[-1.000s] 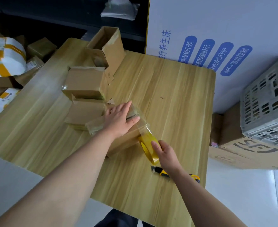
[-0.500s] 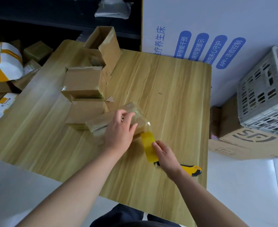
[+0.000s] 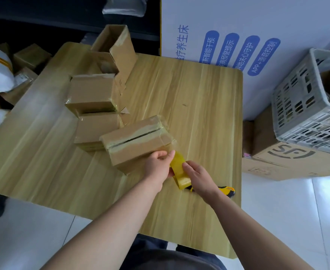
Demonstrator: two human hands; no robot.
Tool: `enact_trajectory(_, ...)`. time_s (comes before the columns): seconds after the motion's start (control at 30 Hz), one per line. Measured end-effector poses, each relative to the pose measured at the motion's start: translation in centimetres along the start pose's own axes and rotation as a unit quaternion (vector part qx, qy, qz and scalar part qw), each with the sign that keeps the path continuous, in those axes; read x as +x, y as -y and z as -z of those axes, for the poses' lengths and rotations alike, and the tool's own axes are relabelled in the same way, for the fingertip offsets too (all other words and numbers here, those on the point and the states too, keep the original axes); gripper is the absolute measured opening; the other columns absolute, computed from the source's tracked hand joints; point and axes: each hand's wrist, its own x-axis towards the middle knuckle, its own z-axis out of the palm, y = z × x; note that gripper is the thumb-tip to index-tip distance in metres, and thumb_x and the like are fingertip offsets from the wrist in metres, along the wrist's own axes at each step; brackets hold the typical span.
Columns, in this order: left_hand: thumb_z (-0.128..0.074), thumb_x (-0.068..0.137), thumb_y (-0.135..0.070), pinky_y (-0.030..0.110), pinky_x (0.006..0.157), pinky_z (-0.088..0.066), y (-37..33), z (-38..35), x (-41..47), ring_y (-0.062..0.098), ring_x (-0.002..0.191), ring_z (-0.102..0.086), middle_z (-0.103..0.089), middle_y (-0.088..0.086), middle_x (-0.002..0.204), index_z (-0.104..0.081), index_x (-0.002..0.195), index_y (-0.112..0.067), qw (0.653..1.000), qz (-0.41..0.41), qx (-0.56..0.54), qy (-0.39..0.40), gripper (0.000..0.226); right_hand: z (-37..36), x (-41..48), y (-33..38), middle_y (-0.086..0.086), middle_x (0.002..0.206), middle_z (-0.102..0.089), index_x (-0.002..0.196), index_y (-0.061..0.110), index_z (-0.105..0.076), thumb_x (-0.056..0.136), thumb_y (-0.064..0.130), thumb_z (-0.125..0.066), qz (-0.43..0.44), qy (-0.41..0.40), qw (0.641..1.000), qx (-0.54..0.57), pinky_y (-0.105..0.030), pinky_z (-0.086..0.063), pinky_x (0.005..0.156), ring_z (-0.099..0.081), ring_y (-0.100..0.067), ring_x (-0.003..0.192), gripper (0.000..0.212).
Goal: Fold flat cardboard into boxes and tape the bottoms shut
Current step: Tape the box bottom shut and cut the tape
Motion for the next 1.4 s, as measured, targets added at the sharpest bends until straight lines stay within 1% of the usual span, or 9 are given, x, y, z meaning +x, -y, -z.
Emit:
enact_trajectory(0.2,-0.071,0.085,-0.017,0.039,0.079,-0.055,0.7,-1.1,1.1,0.023,0.086,-0.063,-0.067,0.004,0.09,-0.064,0.081,-0.02,0.998,0.02,-0.034,-0.045,0.009,4.3,1.7,-2.6,0.004,0.099,-0.064,0.104,0.017,-0.063,0.097,0.03,-0.051,0.002,0.019,0.99,-0.143,-0.029,-0.047,0.089,-0.059,-0.013,0.097,0.019)
enact_trajectory(0.4,-0.076,0.082,-0.023,0.024,0.068,-0.046,0.6,-1.4,1.2,0.013,0.077,-0.056,-0.064,-0.002,0.084,-0.067,0.085,-0.018,0.992,-0.03,0.004,-0.119,0.01,7.7,2.1,-7.0,-0.001,0.119,-0.049,0.134,0.035,-0.049,0.082,0.04,-0.067,0.011,0.095,0.853,-0.512,-0.033,-0.042,0.096,-0.044,-0.023,0.115,0.056)
enact_trajectory(0.53,-0.074,0.084,-0.023,0.017,0.057,-0.038,0.3,-1.8,1.0,0.006,0.07,-0.052,-0.061,-0.007,0.081,-0.067,0.091,-0.015,0.989,-0.048,0.028,-0.136,0.013,8.3,2.5,-6.9,0.001,0.113,-0.053,0.132,0.03,-0.052,0.087,0.033,-0.064,0.042,0.113,0.845,-0.52,-0.032,-0.046,0.085,-0.05,-0.022,0.108,0.047)
enact_trajectory(0.77,-0.074,0.084,-0.023,0.015,0.058,-0.038,0.1,-1.6,0.8,0.008,0.07,-0.051,-0.063,-0.004,0.083,-0.067,0.09,-0.015,0.986,-0.064,0.059,-0.14,0.012,11.5,3.5,-0.7,0.002,0.093,-0.051,0.102,0.026,-0.056,0.083,0.018,-0.064,0.079,0.082,0.92,-0.374,-0.028,-0.041,0.061,-0.053,-0.019,0.077,0.022)
enact_trajectory(0.87,-0.075,0.083,-0.026,0.019,0.057,-0.04,0.2,-1.6,0.8,0.008,0.068,-0.053,-0.065,-0.003,0.083,-0.068,0.087,-0.017,0.987,-0.054,0.056,-0.139,0.012,11.4,3.1,3.5,0.005,0.068,-0.049,0.086,0.017,-0.06,0.089,0.025,-0.057,0.127,0.089,0.929,-0.337,-0.025,-0.036,0.052,-0.045,-0.013,0.058,0.009)
enact_trajectory(1.07,-0.077,0.08,-0.029,0.027,0.071,-0.047,-0.2,-1.5,1.0,0.015,0.077,-0.06,-0.065,-0.007,0.081,-0.063,0.082,-0.022,0.987,-0.046,0.046,-0.148,0.016,9.5,3.3,8.3,0.004,0.067,-0.054,0.079,0.027,-0.057,0.094,0.053,-0.044,0.191,0.073,0.824,-0.528,-0.032,-0.04,0.052,-0.052,-0.018,0.06,0.033)
enact_trajectory(1.17,-0.079,0.078,-0.033,0.034,0.083,-0.052,-0.3,-1.4,1.3,0.02,0.085,-0.064,-0.068,-0.001,0.09,-0.063,0.084,-0.021,0.986,-0.045,0.048,-0.153,0.021,8.5,3.8,9.4,0.005,0.074,-0.055,0.09,0.027,-0.06,0.096,0.055,-0.038,0.195,0.06,0.764,-0.612,-0.032,-0.039,0.056,-0.054,-0.02,0.068,0.036)
enact_trajectory(1.3,-0.076,0.081,-0.032,0.03,0.076,-0.048,-0.4,-1.2,1.3,0.019,0.08,-0.061,-0.068,0.001,0.087,-0.068,0.089,-0.015,0.986,-0.048,0.074,-0.14,0.02,8.2,5.1,9.1,0.005,0.074,-0.052,0.094,0.021,-0.061,0.099,0.046,-0.039,0.129,0.054,0.703,-0.698,-0.029,-0.037,0.057,-0.051,-0.016,0.066,0.033)
enact_trajectory(1.4,-0.078,0.079,-0.03,0.026,0.071,-0.045,0.0,-0.8,1.2,0.017,0.075,-0.06,-0.068,-0.003,0.08,-0.068,0.082,-0.015,0.987,-0.05,0.06,-0.139,0.018,9.2,6.5,6.5,0.003,0.076,-0.057,0.089,0.019,-0.059,0.098,0.048,-0.04,0.077,0.059,0.737,-0.668,-0.03,-0.046,0.063,-0.056,-0.017,0.067,0.035)
